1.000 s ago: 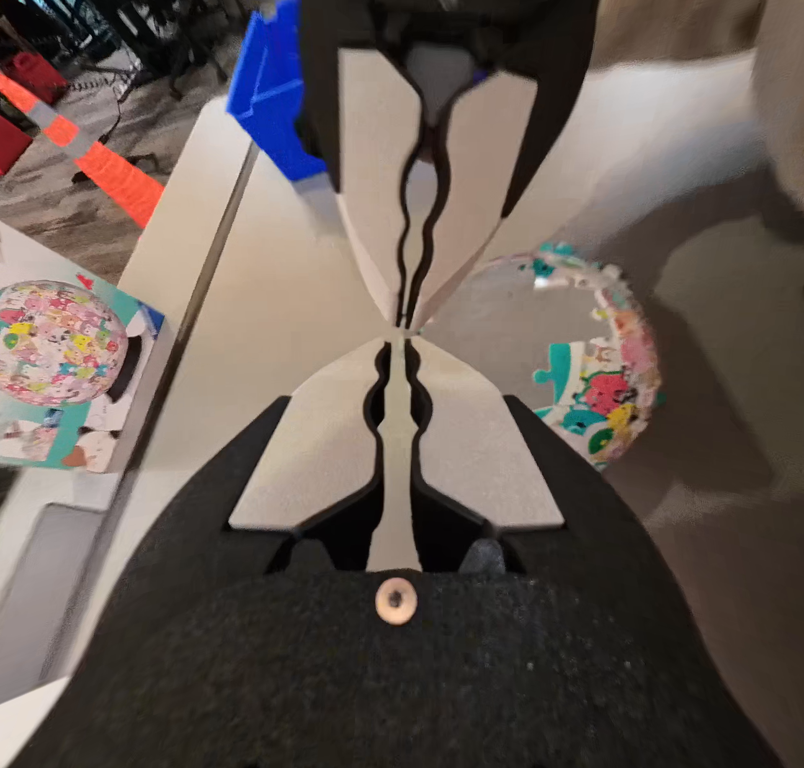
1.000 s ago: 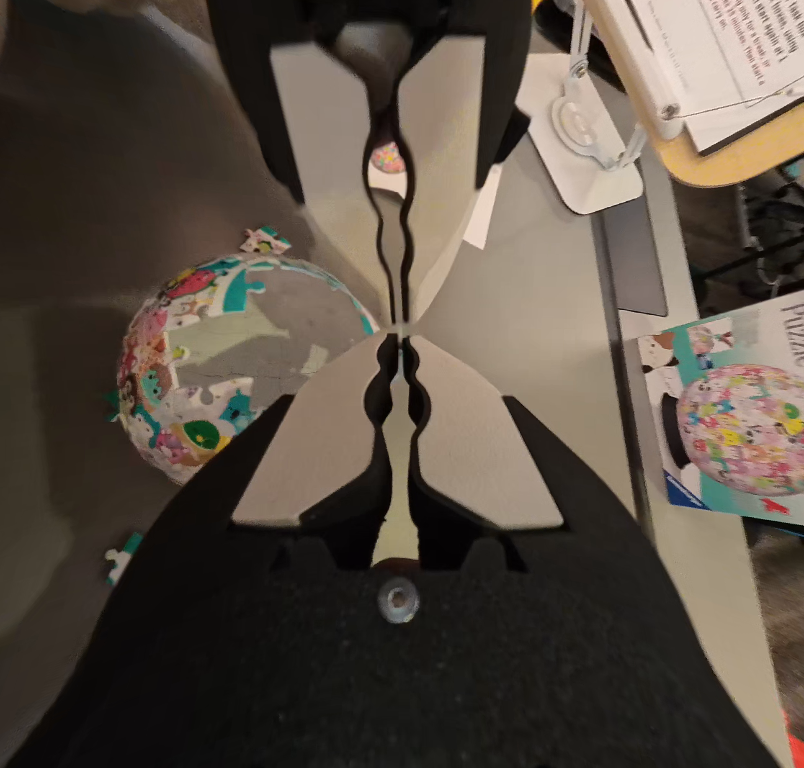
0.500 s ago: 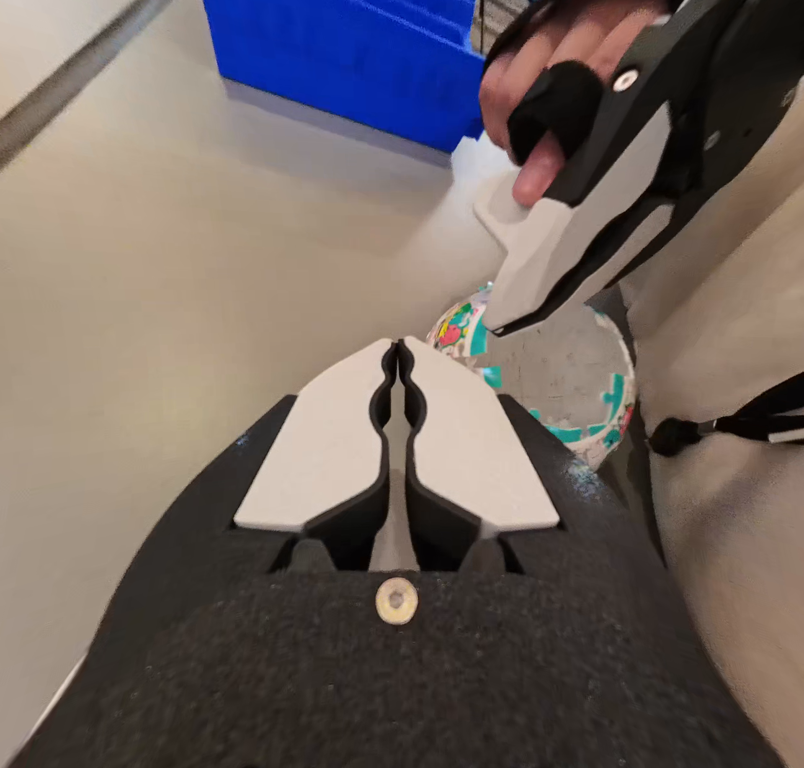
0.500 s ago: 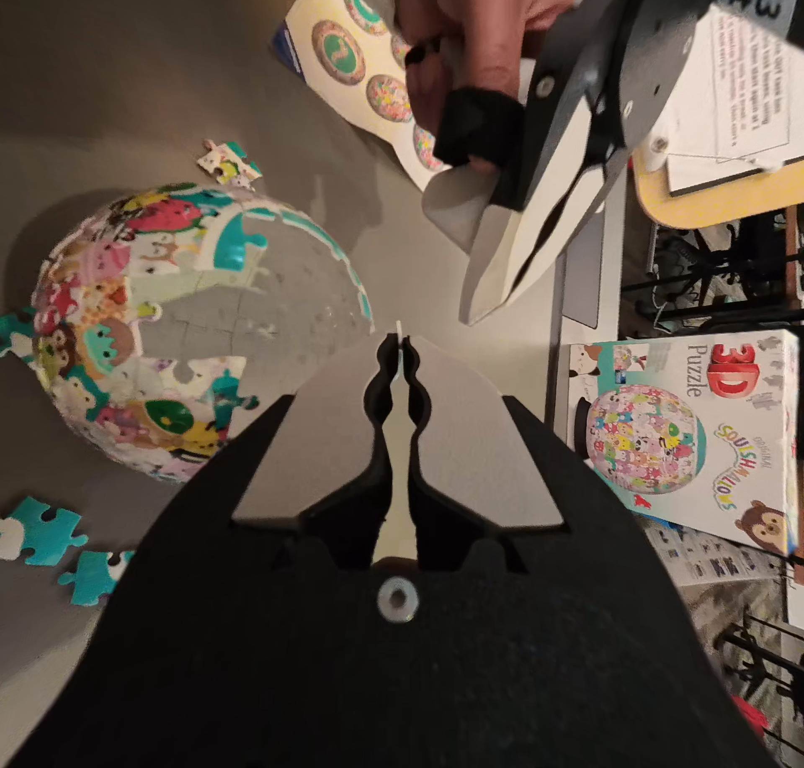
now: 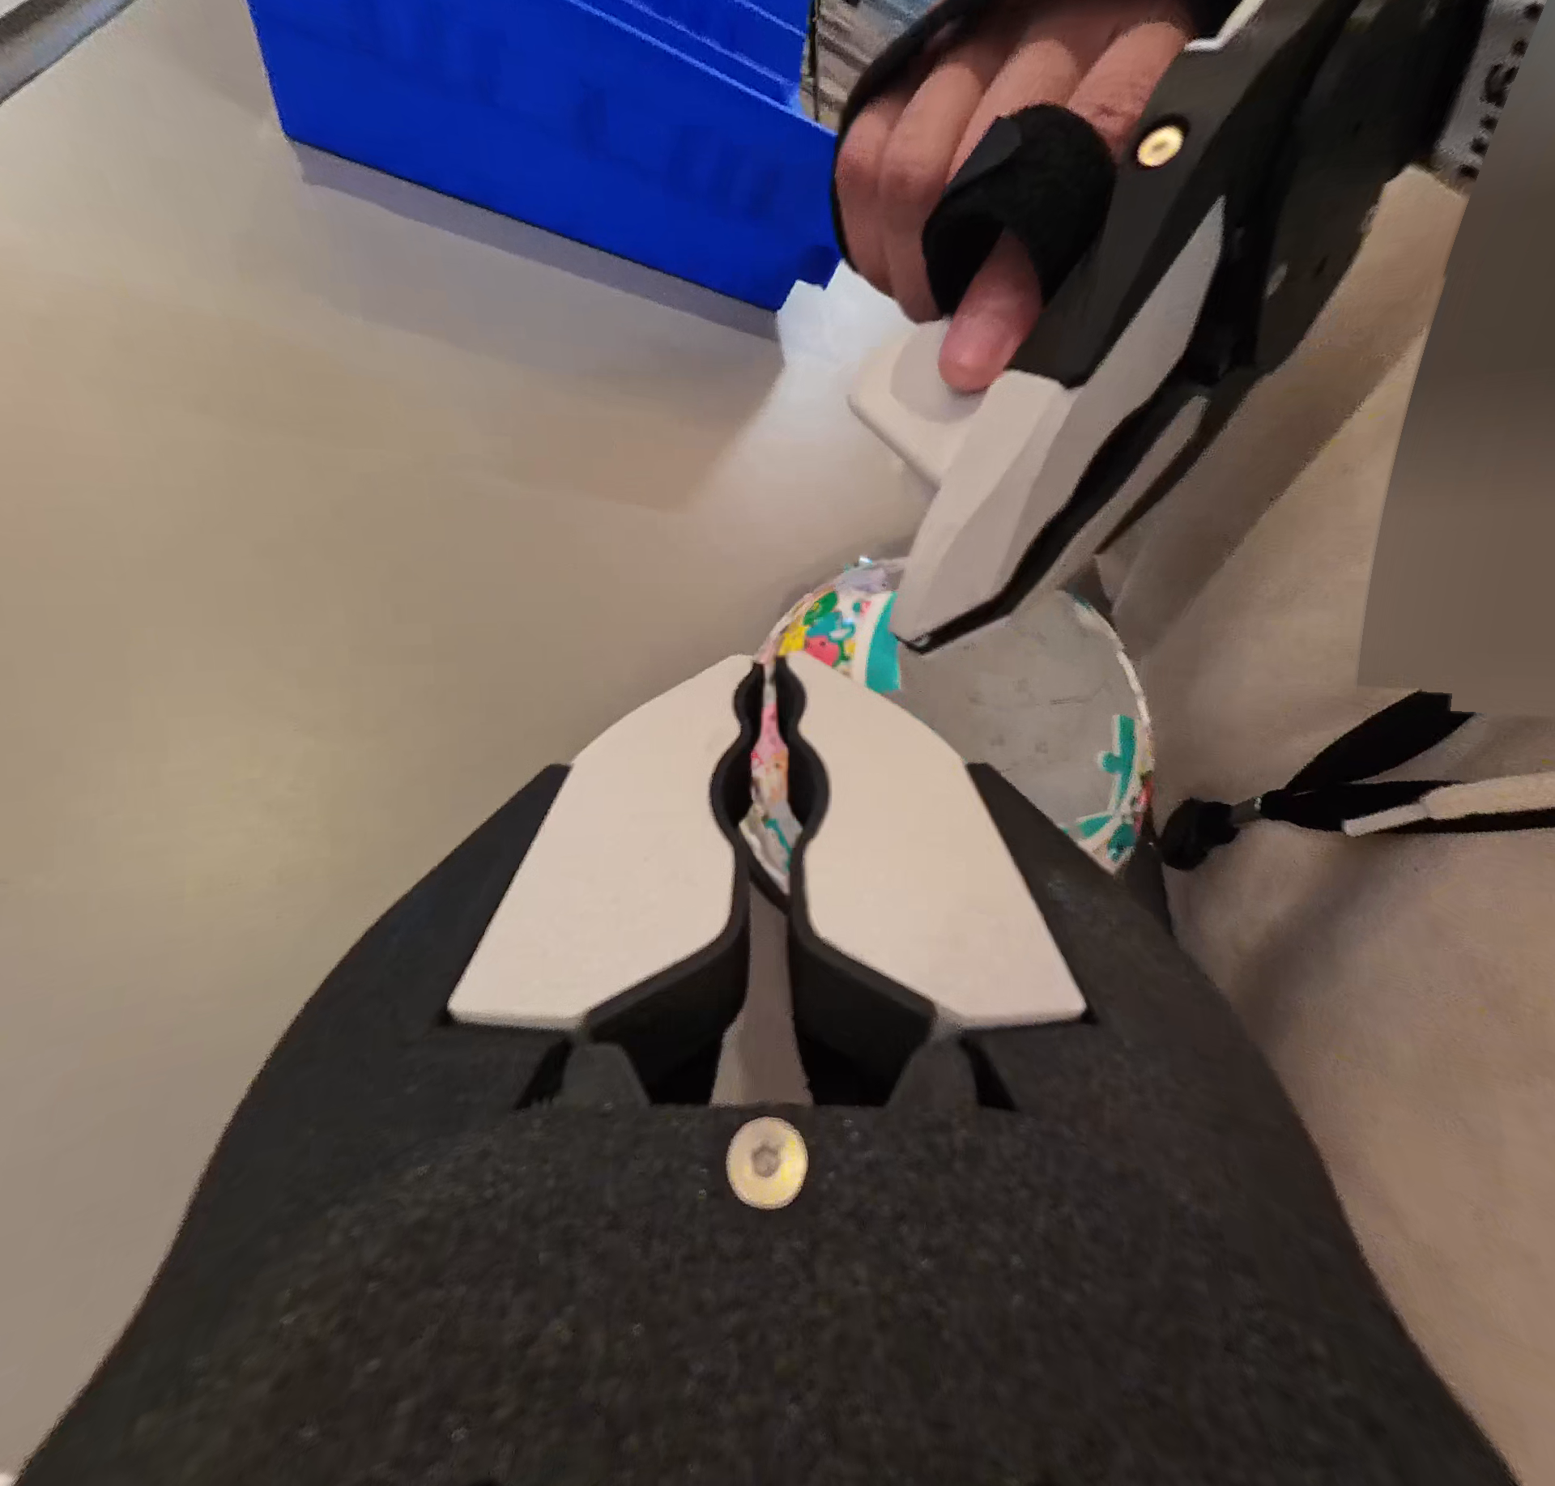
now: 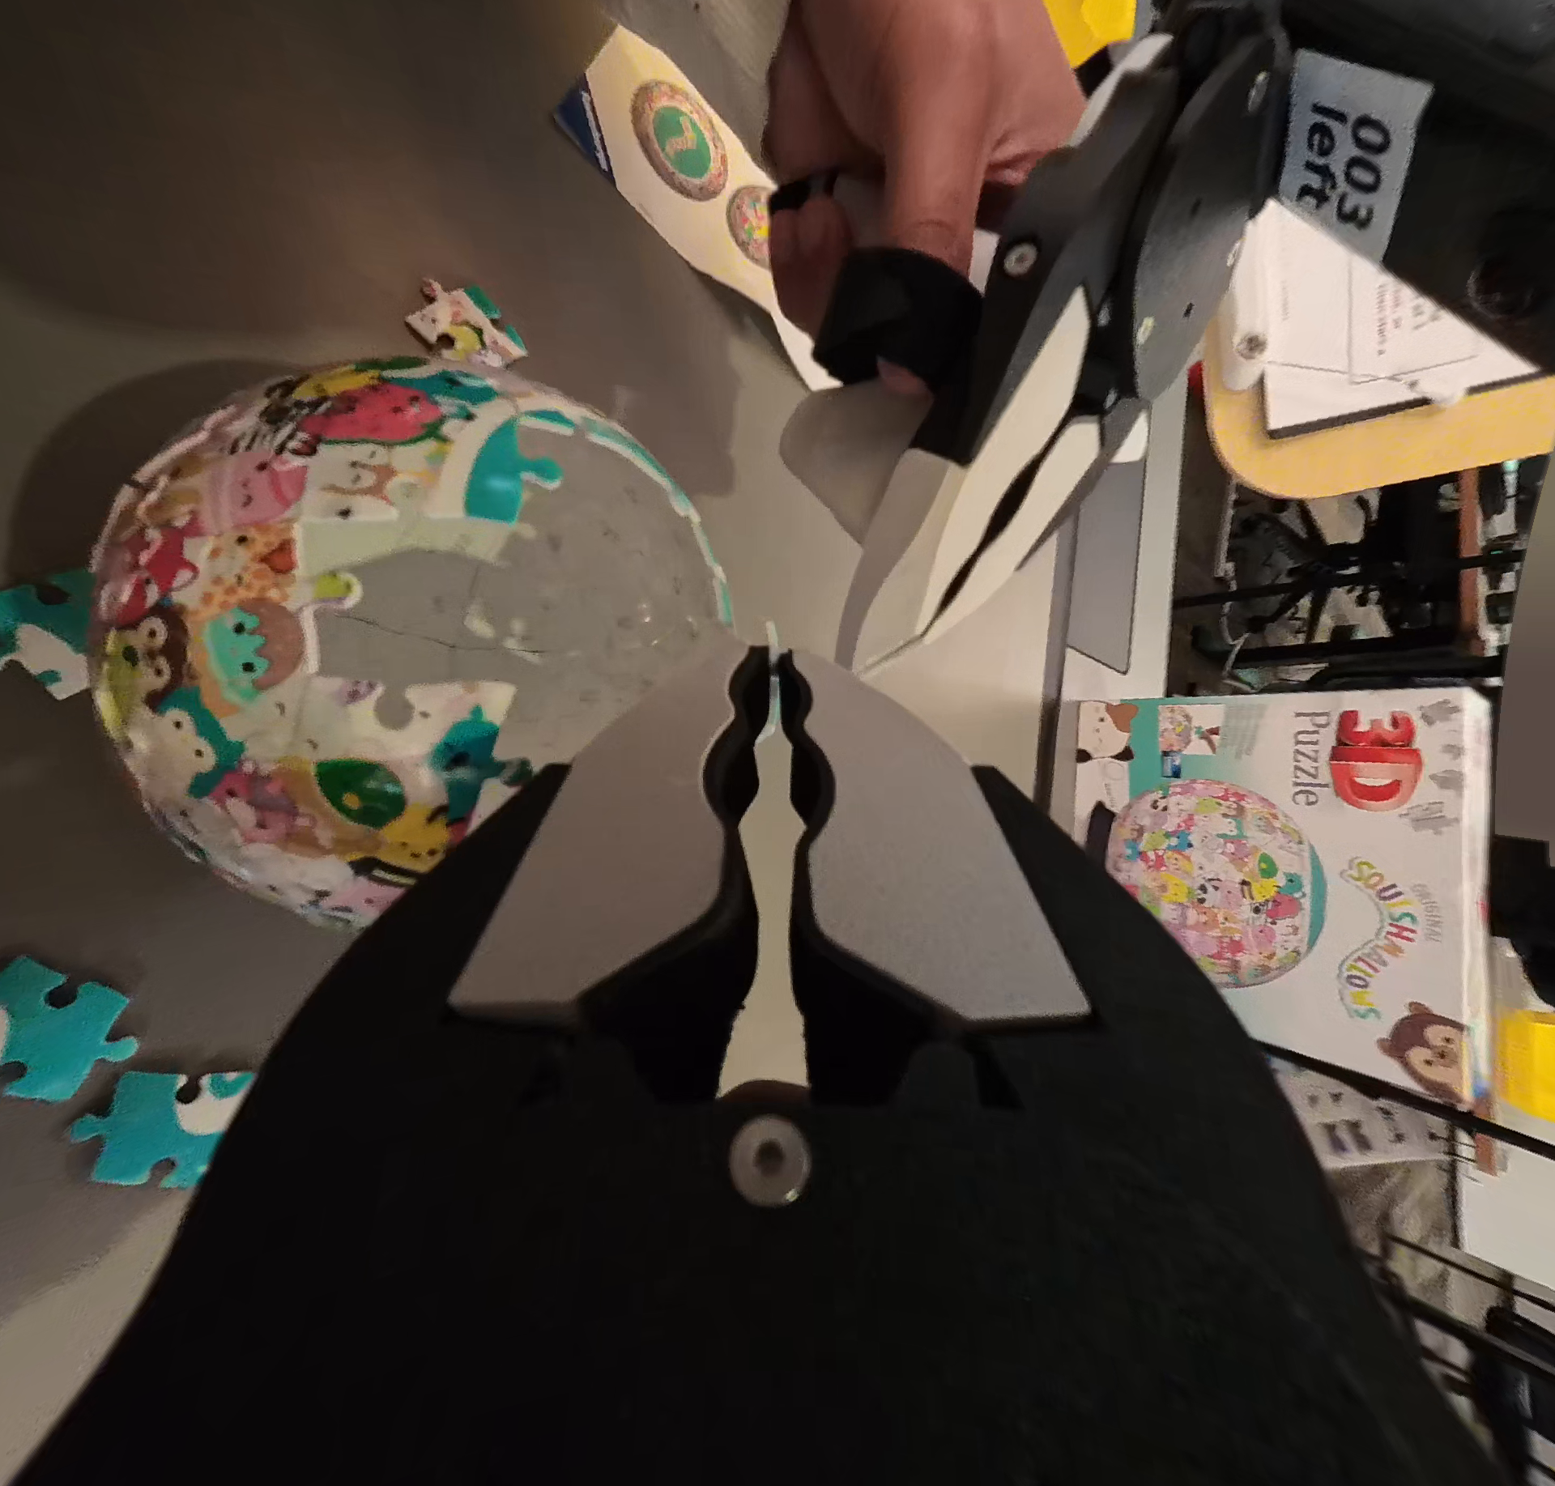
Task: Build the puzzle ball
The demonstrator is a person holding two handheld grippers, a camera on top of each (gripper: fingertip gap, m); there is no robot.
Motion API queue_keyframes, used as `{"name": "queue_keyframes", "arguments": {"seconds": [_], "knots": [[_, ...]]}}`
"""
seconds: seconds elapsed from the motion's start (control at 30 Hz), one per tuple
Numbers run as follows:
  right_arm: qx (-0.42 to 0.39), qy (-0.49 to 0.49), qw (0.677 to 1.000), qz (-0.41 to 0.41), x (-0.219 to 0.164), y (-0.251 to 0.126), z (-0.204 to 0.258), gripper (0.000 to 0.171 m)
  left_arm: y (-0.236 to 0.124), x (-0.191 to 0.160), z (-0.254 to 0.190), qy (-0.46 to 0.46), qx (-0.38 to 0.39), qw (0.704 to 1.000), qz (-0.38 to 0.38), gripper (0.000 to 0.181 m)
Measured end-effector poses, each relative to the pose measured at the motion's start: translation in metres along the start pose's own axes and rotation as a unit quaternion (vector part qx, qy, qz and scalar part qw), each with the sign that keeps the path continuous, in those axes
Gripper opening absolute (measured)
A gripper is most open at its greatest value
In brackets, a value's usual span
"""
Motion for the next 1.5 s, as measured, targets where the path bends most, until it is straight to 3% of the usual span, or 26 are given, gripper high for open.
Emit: {"name": "queue_keyframes", "arguments": {"seconds": [0.07,0.13,0.23,0.3,0.43,0.73,0.93,1.0,1.07,1.2,1.37,1.5], "knots": [[-0.021,-0.018,1.000,-0.007,0.002,-0.002,-0.005,0.002,-0.001,-0.001,-0.008,-0.005,-0.020,1.000,-0.006,0.016],[-0.034,-0.030,0.999,-0.024,0.007,-0.005,-0.007,0.002,-0.004,0.001,-0.013,-0.016,-0.031,0.999,-0.023,0.018],[-0.073,-0.071,0.994,-0.029,0.011,-0.010,-0.015,0.002,-0.013,0.014,-0.021,-0.060,-0.063,0.994,-0.065,0.038],[-0.096,-0.091,0.991,-0.030,0.016,-0.016,-0.021,0.002,-0.021,0.022,-0.026,-0.090,-0.084,0.988,-0.093,0.041],[-0.125,-0.067,0.987,-0.073,0.037,-0.028,-0.028,0.002,-0.023,0.031,-0.047,-0.135,-0.133,0.973,-0.130,0.054],[-0.137,-0.051,0.985,-0.087,0.065,-0.037,-0.010,0.002,-0.014,0.025,-0.081,-0.175,-0.132,0.967,-0.132,0.042],[-0.122,0.074,0.987,-0.071,0.065,-0.039,0.001,0.005,-0.013,0.020,-0.086,-0.139,-0.087,0.977,-0.136,0.039],[-0.120,0.129,0.983,-0.058,0.063,-0.039,0.005,0.016,-0.013,0.021,-0.085,-0.127,-0.072,0.979,-0.146,0.039],[-0.144,0.175,0.973,-0.038,0.058,-0.043,0.003,0.022,-0.015,0.022,-0.082,-0.100,-0.041,0.982,-0.158,0.039],[-0.187,0.293,0.936,-0.046,0.062,-0.048,0.006,0.012,-0.023,0.028,-0.077,-0.004,0.020,0.981,-0.193,0.039],[-0.253,0.400,0.875,-0.098,0.075,-0.054,0.002,0.005,-0.025,0.034,-0.093,0.054,0.002,0.974,-0.222,0.039],[-0.245,0.328,0.908,-0.088,0.077,-0.057,0.001,0.011,-0.024,0.034,-0.092,0.039,-0.004,0.978,-0.207,0.039]]}}
Point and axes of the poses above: each gripper's, where its closed fingertips meet, y out along the fingers, x out of its top, z = x × y across the jaws, the point moved 1 cm from there along -y, back along the fingers, and after that the axes turned 9 degrees about -z, right-handed, at the moved point
